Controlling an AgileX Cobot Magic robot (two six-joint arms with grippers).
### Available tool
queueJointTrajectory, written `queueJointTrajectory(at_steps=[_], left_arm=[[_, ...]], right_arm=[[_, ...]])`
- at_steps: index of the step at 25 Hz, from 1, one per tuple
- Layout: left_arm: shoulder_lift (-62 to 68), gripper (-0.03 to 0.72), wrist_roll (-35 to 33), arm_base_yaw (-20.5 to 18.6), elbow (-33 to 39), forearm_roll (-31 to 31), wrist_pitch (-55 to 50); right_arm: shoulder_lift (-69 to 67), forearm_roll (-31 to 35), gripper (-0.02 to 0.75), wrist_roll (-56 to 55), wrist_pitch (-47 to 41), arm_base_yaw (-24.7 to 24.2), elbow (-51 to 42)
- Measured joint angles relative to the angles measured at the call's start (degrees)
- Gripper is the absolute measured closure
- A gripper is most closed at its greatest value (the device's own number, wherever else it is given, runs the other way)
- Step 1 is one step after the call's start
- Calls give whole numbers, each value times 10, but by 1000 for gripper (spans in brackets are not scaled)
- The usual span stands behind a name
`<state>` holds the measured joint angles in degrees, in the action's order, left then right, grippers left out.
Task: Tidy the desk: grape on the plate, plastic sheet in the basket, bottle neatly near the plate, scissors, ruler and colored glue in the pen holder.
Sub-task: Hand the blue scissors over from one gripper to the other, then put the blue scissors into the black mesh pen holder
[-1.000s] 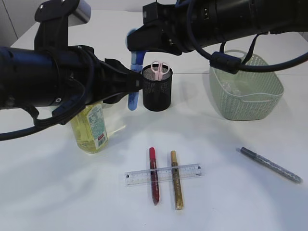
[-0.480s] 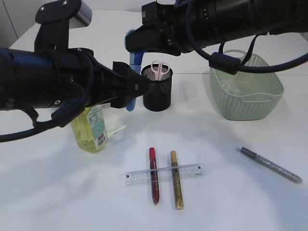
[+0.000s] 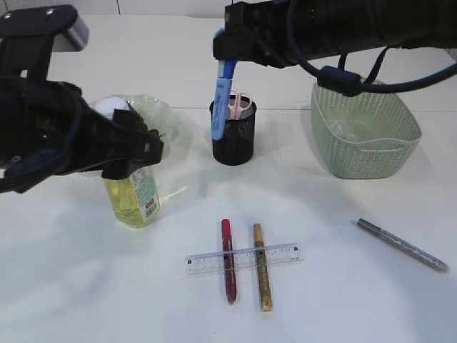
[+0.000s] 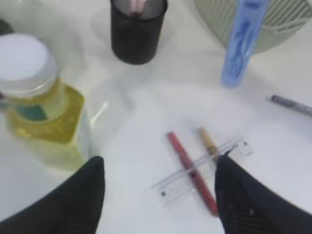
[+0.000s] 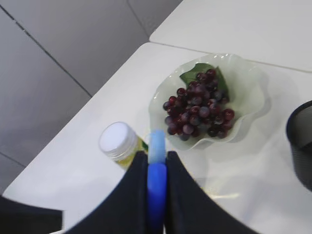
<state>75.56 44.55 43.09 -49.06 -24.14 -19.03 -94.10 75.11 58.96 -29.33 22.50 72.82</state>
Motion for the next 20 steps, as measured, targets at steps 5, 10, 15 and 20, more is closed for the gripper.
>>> queueJointTrajectory(at_steps=[5, 10, 15, 20], left_arm=[[-17, 226, -6, 0, 0, -12, -102], [-18, 235, -26, 0, 0, -15, -158], [-18, 236, -50, 0, 0, -15, -215], [-18, 236, -85, 0, 0, -10, -287]], right_arm=[[-30, 7, 683, 44, 21, -24, 11], [-67, 36, 683, 86, 30, -45, 50], [-102, 51, 683, 103, 31, -57, 84], [-138, 53, 683, 131, 32, -60, 125]])
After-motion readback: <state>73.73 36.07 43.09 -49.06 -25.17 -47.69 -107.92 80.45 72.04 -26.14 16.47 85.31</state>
